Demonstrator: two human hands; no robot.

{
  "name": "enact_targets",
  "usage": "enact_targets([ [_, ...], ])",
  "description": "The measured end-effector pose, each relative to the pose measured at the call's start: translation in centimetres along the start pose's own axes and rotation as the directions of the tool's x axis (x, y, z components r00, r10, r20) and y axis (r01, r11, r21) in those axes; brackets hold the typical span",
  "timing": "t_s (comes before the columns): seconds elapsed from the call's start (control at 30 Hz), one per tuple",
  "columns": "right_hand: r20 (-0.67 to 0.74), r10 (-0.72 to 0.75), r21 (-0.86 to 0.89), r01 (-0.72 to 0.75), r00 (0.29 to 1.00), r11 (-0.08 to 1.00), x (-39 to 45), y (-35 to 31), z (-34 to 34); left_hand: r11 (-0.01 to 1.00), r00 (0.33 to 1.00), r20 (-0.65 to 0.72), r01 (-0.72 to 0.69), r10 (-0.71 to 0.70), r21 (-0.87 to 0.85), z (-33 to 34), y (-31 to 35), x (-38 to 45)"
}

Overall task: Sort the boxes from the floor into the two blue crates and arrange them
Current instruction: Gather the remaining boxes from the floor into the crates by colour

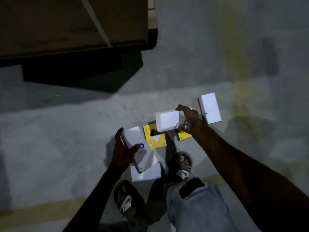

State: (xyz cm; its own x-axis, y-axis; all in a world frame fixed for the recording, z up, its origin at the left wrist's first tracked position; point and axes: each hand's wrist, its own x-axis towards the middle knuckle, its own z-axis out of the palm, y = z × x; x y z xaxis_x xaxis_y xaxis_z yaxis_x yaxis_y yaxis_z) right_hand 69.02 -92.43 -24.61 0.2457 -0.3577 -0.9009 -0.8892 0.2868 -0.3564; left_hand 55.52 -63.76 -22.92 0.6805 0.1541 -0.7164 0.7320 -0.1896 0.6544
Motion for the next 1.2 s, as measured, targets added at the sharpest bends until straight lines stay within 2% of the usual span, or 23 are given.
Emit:
enact_targets([
  [0.07, 0.058, 0.099, -0.056, -0.096, 0.993, 0.994, -8.5, -2.4, -3.1, 1.0, 1.0, 0.017, 0.006, -0.006, 0.007, -2.5, 3.8, -5.3],
  [0.17, 0.155, 0.192, -0.043, -0.188, 0.969, 0.981, -20.7, -5.1, -7.3, 0.998, 0.999, -0.018, -0.037, 0.038, 0.059, -6.3, 11.0, -14.4],
  [0.23, 0.197, 0.203, -0.009, -0.205, 0.959, 0.979, -28.8, -6.7, -9.6, 0.997, 0.999, -0.027, -0.041, 0.042, 0.064, -8.8, 16.3, -21.2],
  [0.33, 0.284, 0.21, 0.039, -0.23, 0.936, 0.972, -40.5, -8.2, -10.8, 0.972, 0.983, -0.036, -0.174, 0.182, 0.158, -13.1, 23.2, -30.0],
  [0.47, 0.437, 0.22, 0.047, -0.267, 0.872, 0.963, -53.6, -8.3, -10.1, 0.922, 0.964, 0.006, -0.255, 0.265, 0.291, -19.4, 27.8, -40.3],
  [0.53, 0.463, 0.196, 0.01, -0.226, 0.864, 0.974, -59.2, -7.8, -8.8, 0.959, 0.97, -0.08, -0.209, 0.228, 0.194, -22.5, 29.0, -45.4],
  [0.63, 0.515, 0.122, -0.051, -0.112, 0.848, 0.992, -66.7, -5.9, -6.4, 0.984, 0.947, -0.299, -0.152, 0.118, -0.094, -27.0, 29.1, -51.8],
  [0.73, 0.565, 0.057, -0.11, 0.006, 0.823, 0.994, -73.8, -2.9, -3.3, 0.914, 0.911, -0.411, -0.172, 0.006, -0.368, -31.7, 27.6, -56.7],
  [0.87, 0.639, 0.003, -0.071, 0.055, 0.769, 0.996, -81.9, 0.7, 1.1, 0.768, 0.88, -0.468, -0.245, -0.081, -0.592, -38.3, 24.1, -62.5],
  [0.93, 0.659, 0.008, -0.095, 0.072, 0.752, 0.993, -84.6, 1.7, 2.9, 0.704, 0.886, -0.455, -0.263, -0.095, -0.659, -40.8, 23.0, -64.6],
  [1.07, 0.679, 0.023, -0.174, 0.13, 0.734, 0.976, -90.2, 4.6, 7.4, 0.628, 0.848, -0.519, -0.347, -0.108, -0.697, -46.5, 20.5, -69.2],
  [1.2, 0.703, 0.07, -0.269, 0.173, 0.708, 0.947, -93.6, 6.0, 12.0, 0.581, 0.767, -0.604, -0.396, -0.216, -0.711, -51.6, 18.8, -70.8],
])
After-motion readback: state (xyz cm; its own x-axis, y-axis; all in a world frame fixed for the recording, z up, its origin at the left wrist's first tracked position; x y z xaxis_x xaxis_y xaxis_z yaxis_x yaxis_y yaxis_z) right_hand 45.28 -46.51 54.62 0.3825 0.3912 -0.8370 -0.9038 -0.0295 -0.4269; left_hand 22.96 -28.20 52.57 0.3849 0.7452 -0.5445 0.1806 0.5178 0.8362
